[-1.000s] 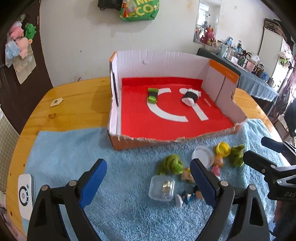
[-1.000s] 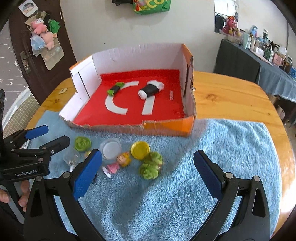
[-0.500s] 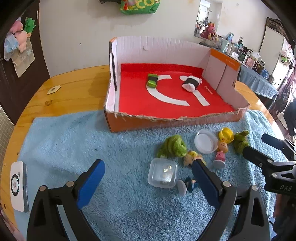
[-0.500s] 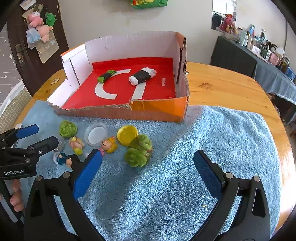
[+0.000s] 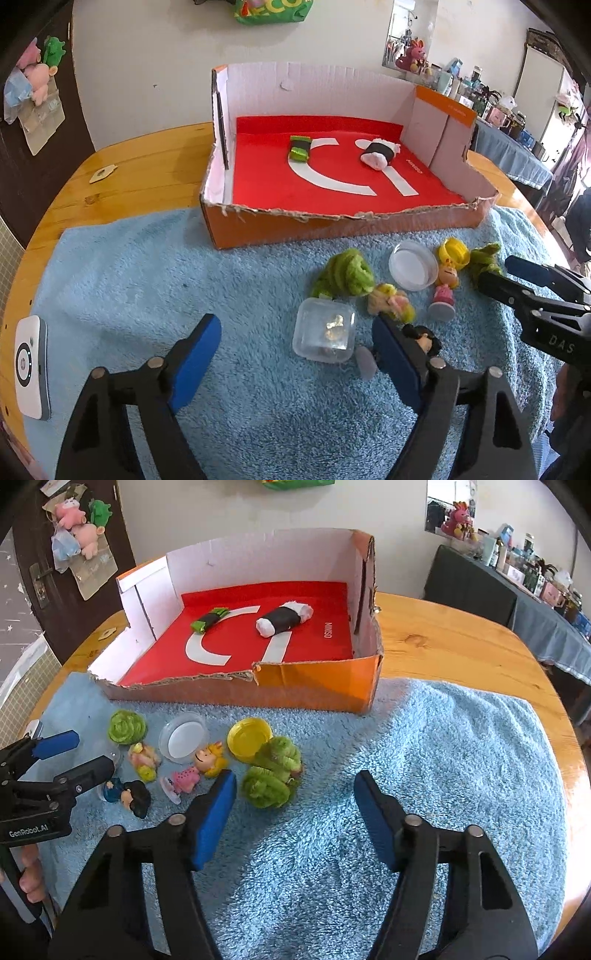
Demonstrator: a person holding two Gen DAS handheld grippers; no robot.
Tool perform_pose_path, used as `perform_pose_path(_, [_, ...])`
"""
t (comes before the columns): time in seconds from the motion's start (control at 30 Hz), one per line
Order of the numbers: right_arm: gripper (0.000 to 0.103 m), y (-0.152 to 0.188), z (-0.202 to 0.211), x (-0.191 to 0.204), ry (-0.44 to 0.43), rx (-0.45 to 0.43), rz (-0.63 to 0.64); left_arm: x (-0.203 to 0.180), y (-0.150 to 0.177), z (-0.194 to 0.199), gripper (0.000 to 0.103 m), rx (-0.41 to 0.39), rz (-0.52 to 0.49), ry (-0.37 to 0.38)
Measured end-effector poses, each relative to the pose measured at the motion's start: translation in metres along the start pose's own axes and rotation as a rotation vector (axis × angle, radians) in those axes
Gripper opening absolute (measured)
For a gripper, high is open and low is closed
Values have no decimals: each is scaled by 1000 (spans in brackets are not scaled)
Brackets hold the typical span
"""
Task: Organize objects
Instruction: 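Grasp the green cabbage toy with the right gripper while the left grasps the clear container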
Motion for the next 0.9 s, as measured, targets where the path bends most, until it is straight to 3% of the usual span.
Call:
perform_pose_path(0.37, [51,-3,-9,1,-9,14,8,-4,4,-7,76,9,-18,-1])
perform_pose_path(0.53, [30,-4,-7,1,-10,3,16,-5,5,-7,70,8,-6,18])
perform_pose_path(0.7, [26,-5,-4,3,-32,-4,16,-13,7,-3,50,-2,-28,32])
perform_pose_path(0.9, [25,-4,-2,2,-47,-9,5,-14,9,0,36,-4,-17,70])
Point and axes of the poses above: each gripper's, at about its wrist camera, not at the fingertips, and z roughly against the way its jaws point, x to its left, y to its underside, the point moved 8 cm from there along -z, roughly the way its jaws point, and after that the axes turned 10 degrees about x, right-handed, at the moved point
